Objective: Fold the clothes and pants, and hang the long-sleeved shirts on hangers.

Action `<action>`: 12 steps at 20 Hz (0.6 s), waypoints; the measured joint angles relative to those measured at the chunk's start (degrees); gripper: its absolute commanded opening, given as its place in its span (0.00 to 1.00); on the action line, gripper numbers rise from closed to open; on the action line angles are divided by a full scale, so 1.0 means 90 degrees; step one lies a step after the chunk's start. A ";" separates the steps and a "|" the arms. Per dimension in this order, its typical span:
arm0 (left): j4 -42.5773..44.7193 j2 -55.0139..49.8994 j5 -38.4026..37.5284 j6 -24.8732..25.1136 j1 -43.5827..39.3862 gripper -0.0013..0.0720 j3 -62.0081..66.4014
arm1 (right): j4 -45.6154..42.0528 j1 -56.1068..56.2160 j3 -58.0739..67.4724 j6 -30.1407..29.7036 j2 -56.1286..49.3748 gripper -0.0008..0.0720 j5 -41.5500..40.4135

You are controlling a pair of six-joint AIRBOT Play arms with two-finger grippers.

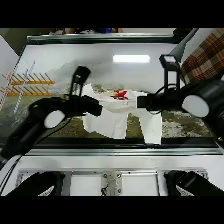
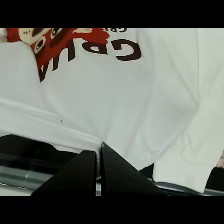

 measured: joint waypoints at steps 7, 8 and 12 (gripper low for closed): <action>-0.0172 0.2030 -0.0709 -0.0595 -0.0593 0.04 0.0440 | 0.0216 -0.0061 0.2263 -0.0850 -0.0998 0.04 0.0801; -0.0172 0.2076 -0.0816 -0.0665 -0.0648 0.04 0.0648 | 0.0236 -0.0019 0.2426 -0.0916 -0.1071 0.04 0.0865; 0.0219 0.1668 -0.1418 -0.0998 -0.0685 0.04 0.1324 | 0.0134 0.0233 0.2705 -0.0933 -0.1234 0.04 0.1098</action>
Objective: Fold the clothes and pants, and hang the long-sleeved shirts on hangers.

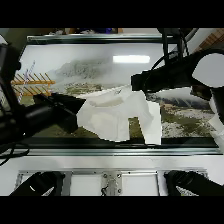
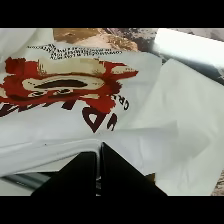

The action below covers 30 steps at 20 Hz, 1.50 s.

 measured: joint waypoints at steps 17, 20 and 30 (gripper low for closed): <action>-0.1071 -0.0867 0.0146 -0.0299 0.1552 0.05 -0.2368 | -0.0386 0.1095 -0.1625 0.0797 -0.0202 0.04 0.0651; -0.1195 -0.0867 0.0107 -0.0119 0.1627 0.99 -0.2431 | -0.0459 0.1105 -0.1668 0.0840 -0.0211 0.04 0.0741; -0.1712 -0.0874 -0.0629 0.1025 0.2742 0.99 -0.0928 | -0.0386 0.1112 -0.1690 0.0860 -0.0226 0.04 0.0699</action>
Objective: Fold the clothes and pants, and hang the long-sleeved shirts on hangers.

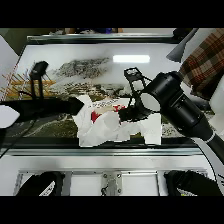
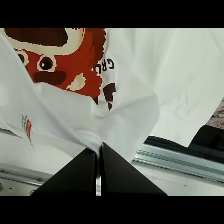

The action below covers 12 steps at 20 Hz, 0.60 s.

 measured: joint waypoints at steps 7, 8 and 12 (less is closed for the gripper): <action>0.0194 -0.0663 -0.0153 0.1059 0.2130 0.99 0.0658 | 0.0002 0.0000 0.0000 0.0000 -0.0034 0.04 0.0000; 0.0440 -0.0872 -0.0148 0.1115 0.2390 0.99 0.0741 | 0.0002 0.0000 0.0000 0.0000 -0.0041 0.04 0.0000; 0.1821 -0.1834 0.0194 0.1270 0.3152 0.99 0.1066 | 0.0002 0.0000 0.0000 0.0000 -0.0092 0.04 0.0000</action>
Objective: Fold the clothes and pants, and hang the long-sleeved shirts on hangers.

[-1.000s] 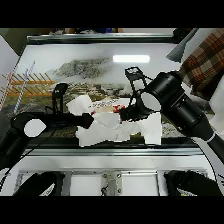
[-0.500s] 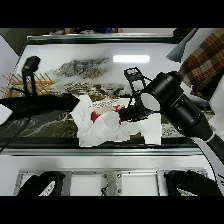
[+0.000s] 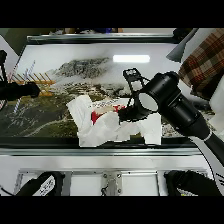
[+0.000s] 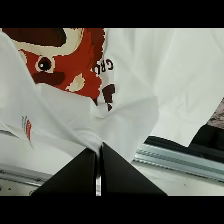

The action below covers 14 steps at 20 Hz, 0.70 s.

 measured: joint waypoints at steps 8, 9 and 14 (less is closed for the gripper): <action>0.0889 -0.2130 0.1681 0.0073 0.1071 0.99 0.0539 | 0.0002 0.0000 0.0000 0.0002 -0.0112 0.04 -0.0002; 0.0903 -0.2395 0.1821 0.0100 0.1185 0.99 0.0648 | 0.0002 0.0000 0.0000 0.0000 -0.0126 0.04 -0.0002; 0.0971 -0.3373 0.2093 0.0719 0.1545 0.99 0.1154 | 0.0002 0.0000 0.0000 0.0002 -0.0214 0.04 -0.0002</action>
